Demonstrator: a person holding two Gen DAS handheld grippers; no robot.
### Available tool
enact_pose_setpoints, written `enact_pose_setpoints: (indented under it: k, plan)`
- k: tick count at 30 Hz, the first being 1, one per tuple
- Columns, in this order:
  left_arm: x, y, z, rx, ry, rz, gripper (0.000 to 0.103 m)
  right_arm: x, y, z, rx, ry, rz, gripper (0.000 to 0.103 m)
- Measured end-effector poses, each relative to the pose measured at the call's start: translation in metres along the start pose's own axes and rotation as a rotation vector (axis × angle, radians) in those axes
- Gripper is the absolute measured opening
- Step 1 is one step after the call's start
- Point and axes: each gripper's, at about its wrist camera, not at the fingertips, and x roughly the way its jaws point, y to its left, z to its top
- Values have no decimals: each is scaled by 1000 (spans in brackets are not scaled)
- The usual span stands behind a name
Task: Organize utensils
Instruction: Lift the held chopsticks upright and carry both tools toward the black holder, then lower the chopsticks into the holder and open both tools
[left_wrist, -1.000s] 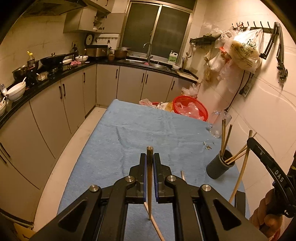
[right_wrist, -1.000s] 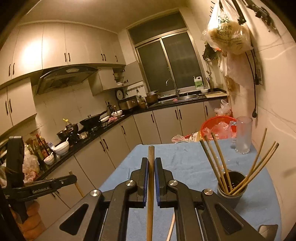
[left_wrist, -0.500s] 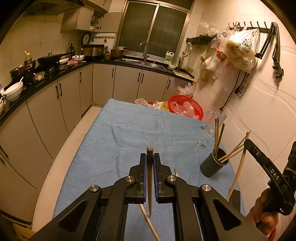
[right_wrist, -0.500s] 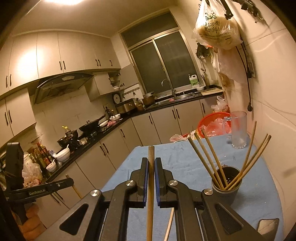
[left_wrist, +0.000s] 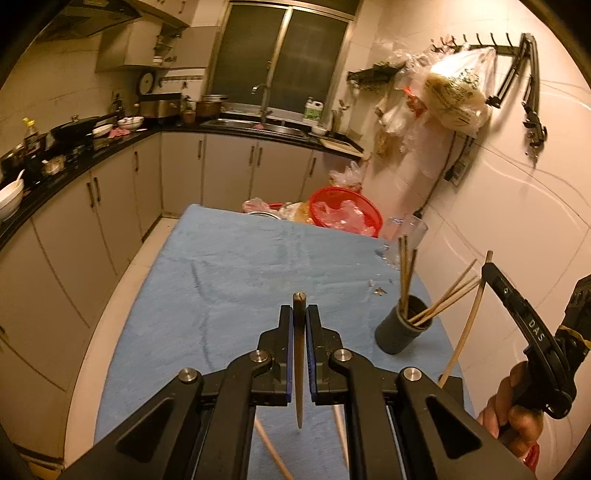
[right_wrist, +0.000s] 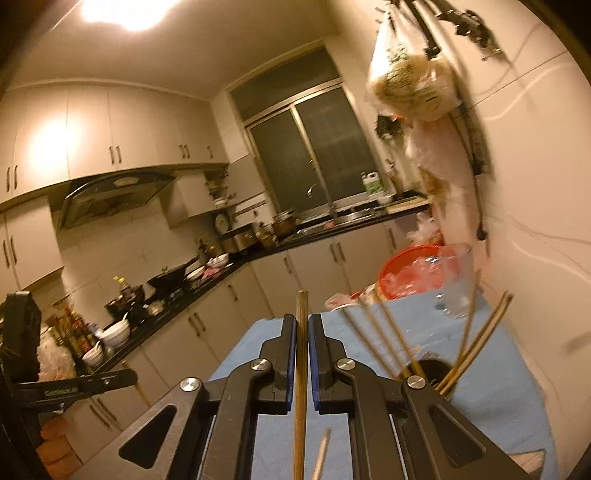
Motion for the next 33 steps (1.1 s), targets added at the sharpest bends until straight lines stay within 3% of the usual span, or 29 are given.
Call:
enact_pose_setpoints:
  k: [9,14,23,30,33]
  plan:
    - [27,-58,34,67,16,-103,7,-6,-53,33,54,-107,-101,7]
    - [39,-89,58,88,-16,-138,7,3,-84,53,80,-142,-156,7]
    - [46,-137,92,125,-73,-226,7,28,-99,76,72,-230,-205,7]
    - [69,-160,95,161,-95,-222,7,54,-102,68,35,-281,-252,7]
    - [93,-163,92,153,-58,-199,7,67,-104,59,5,-272,-274,7]
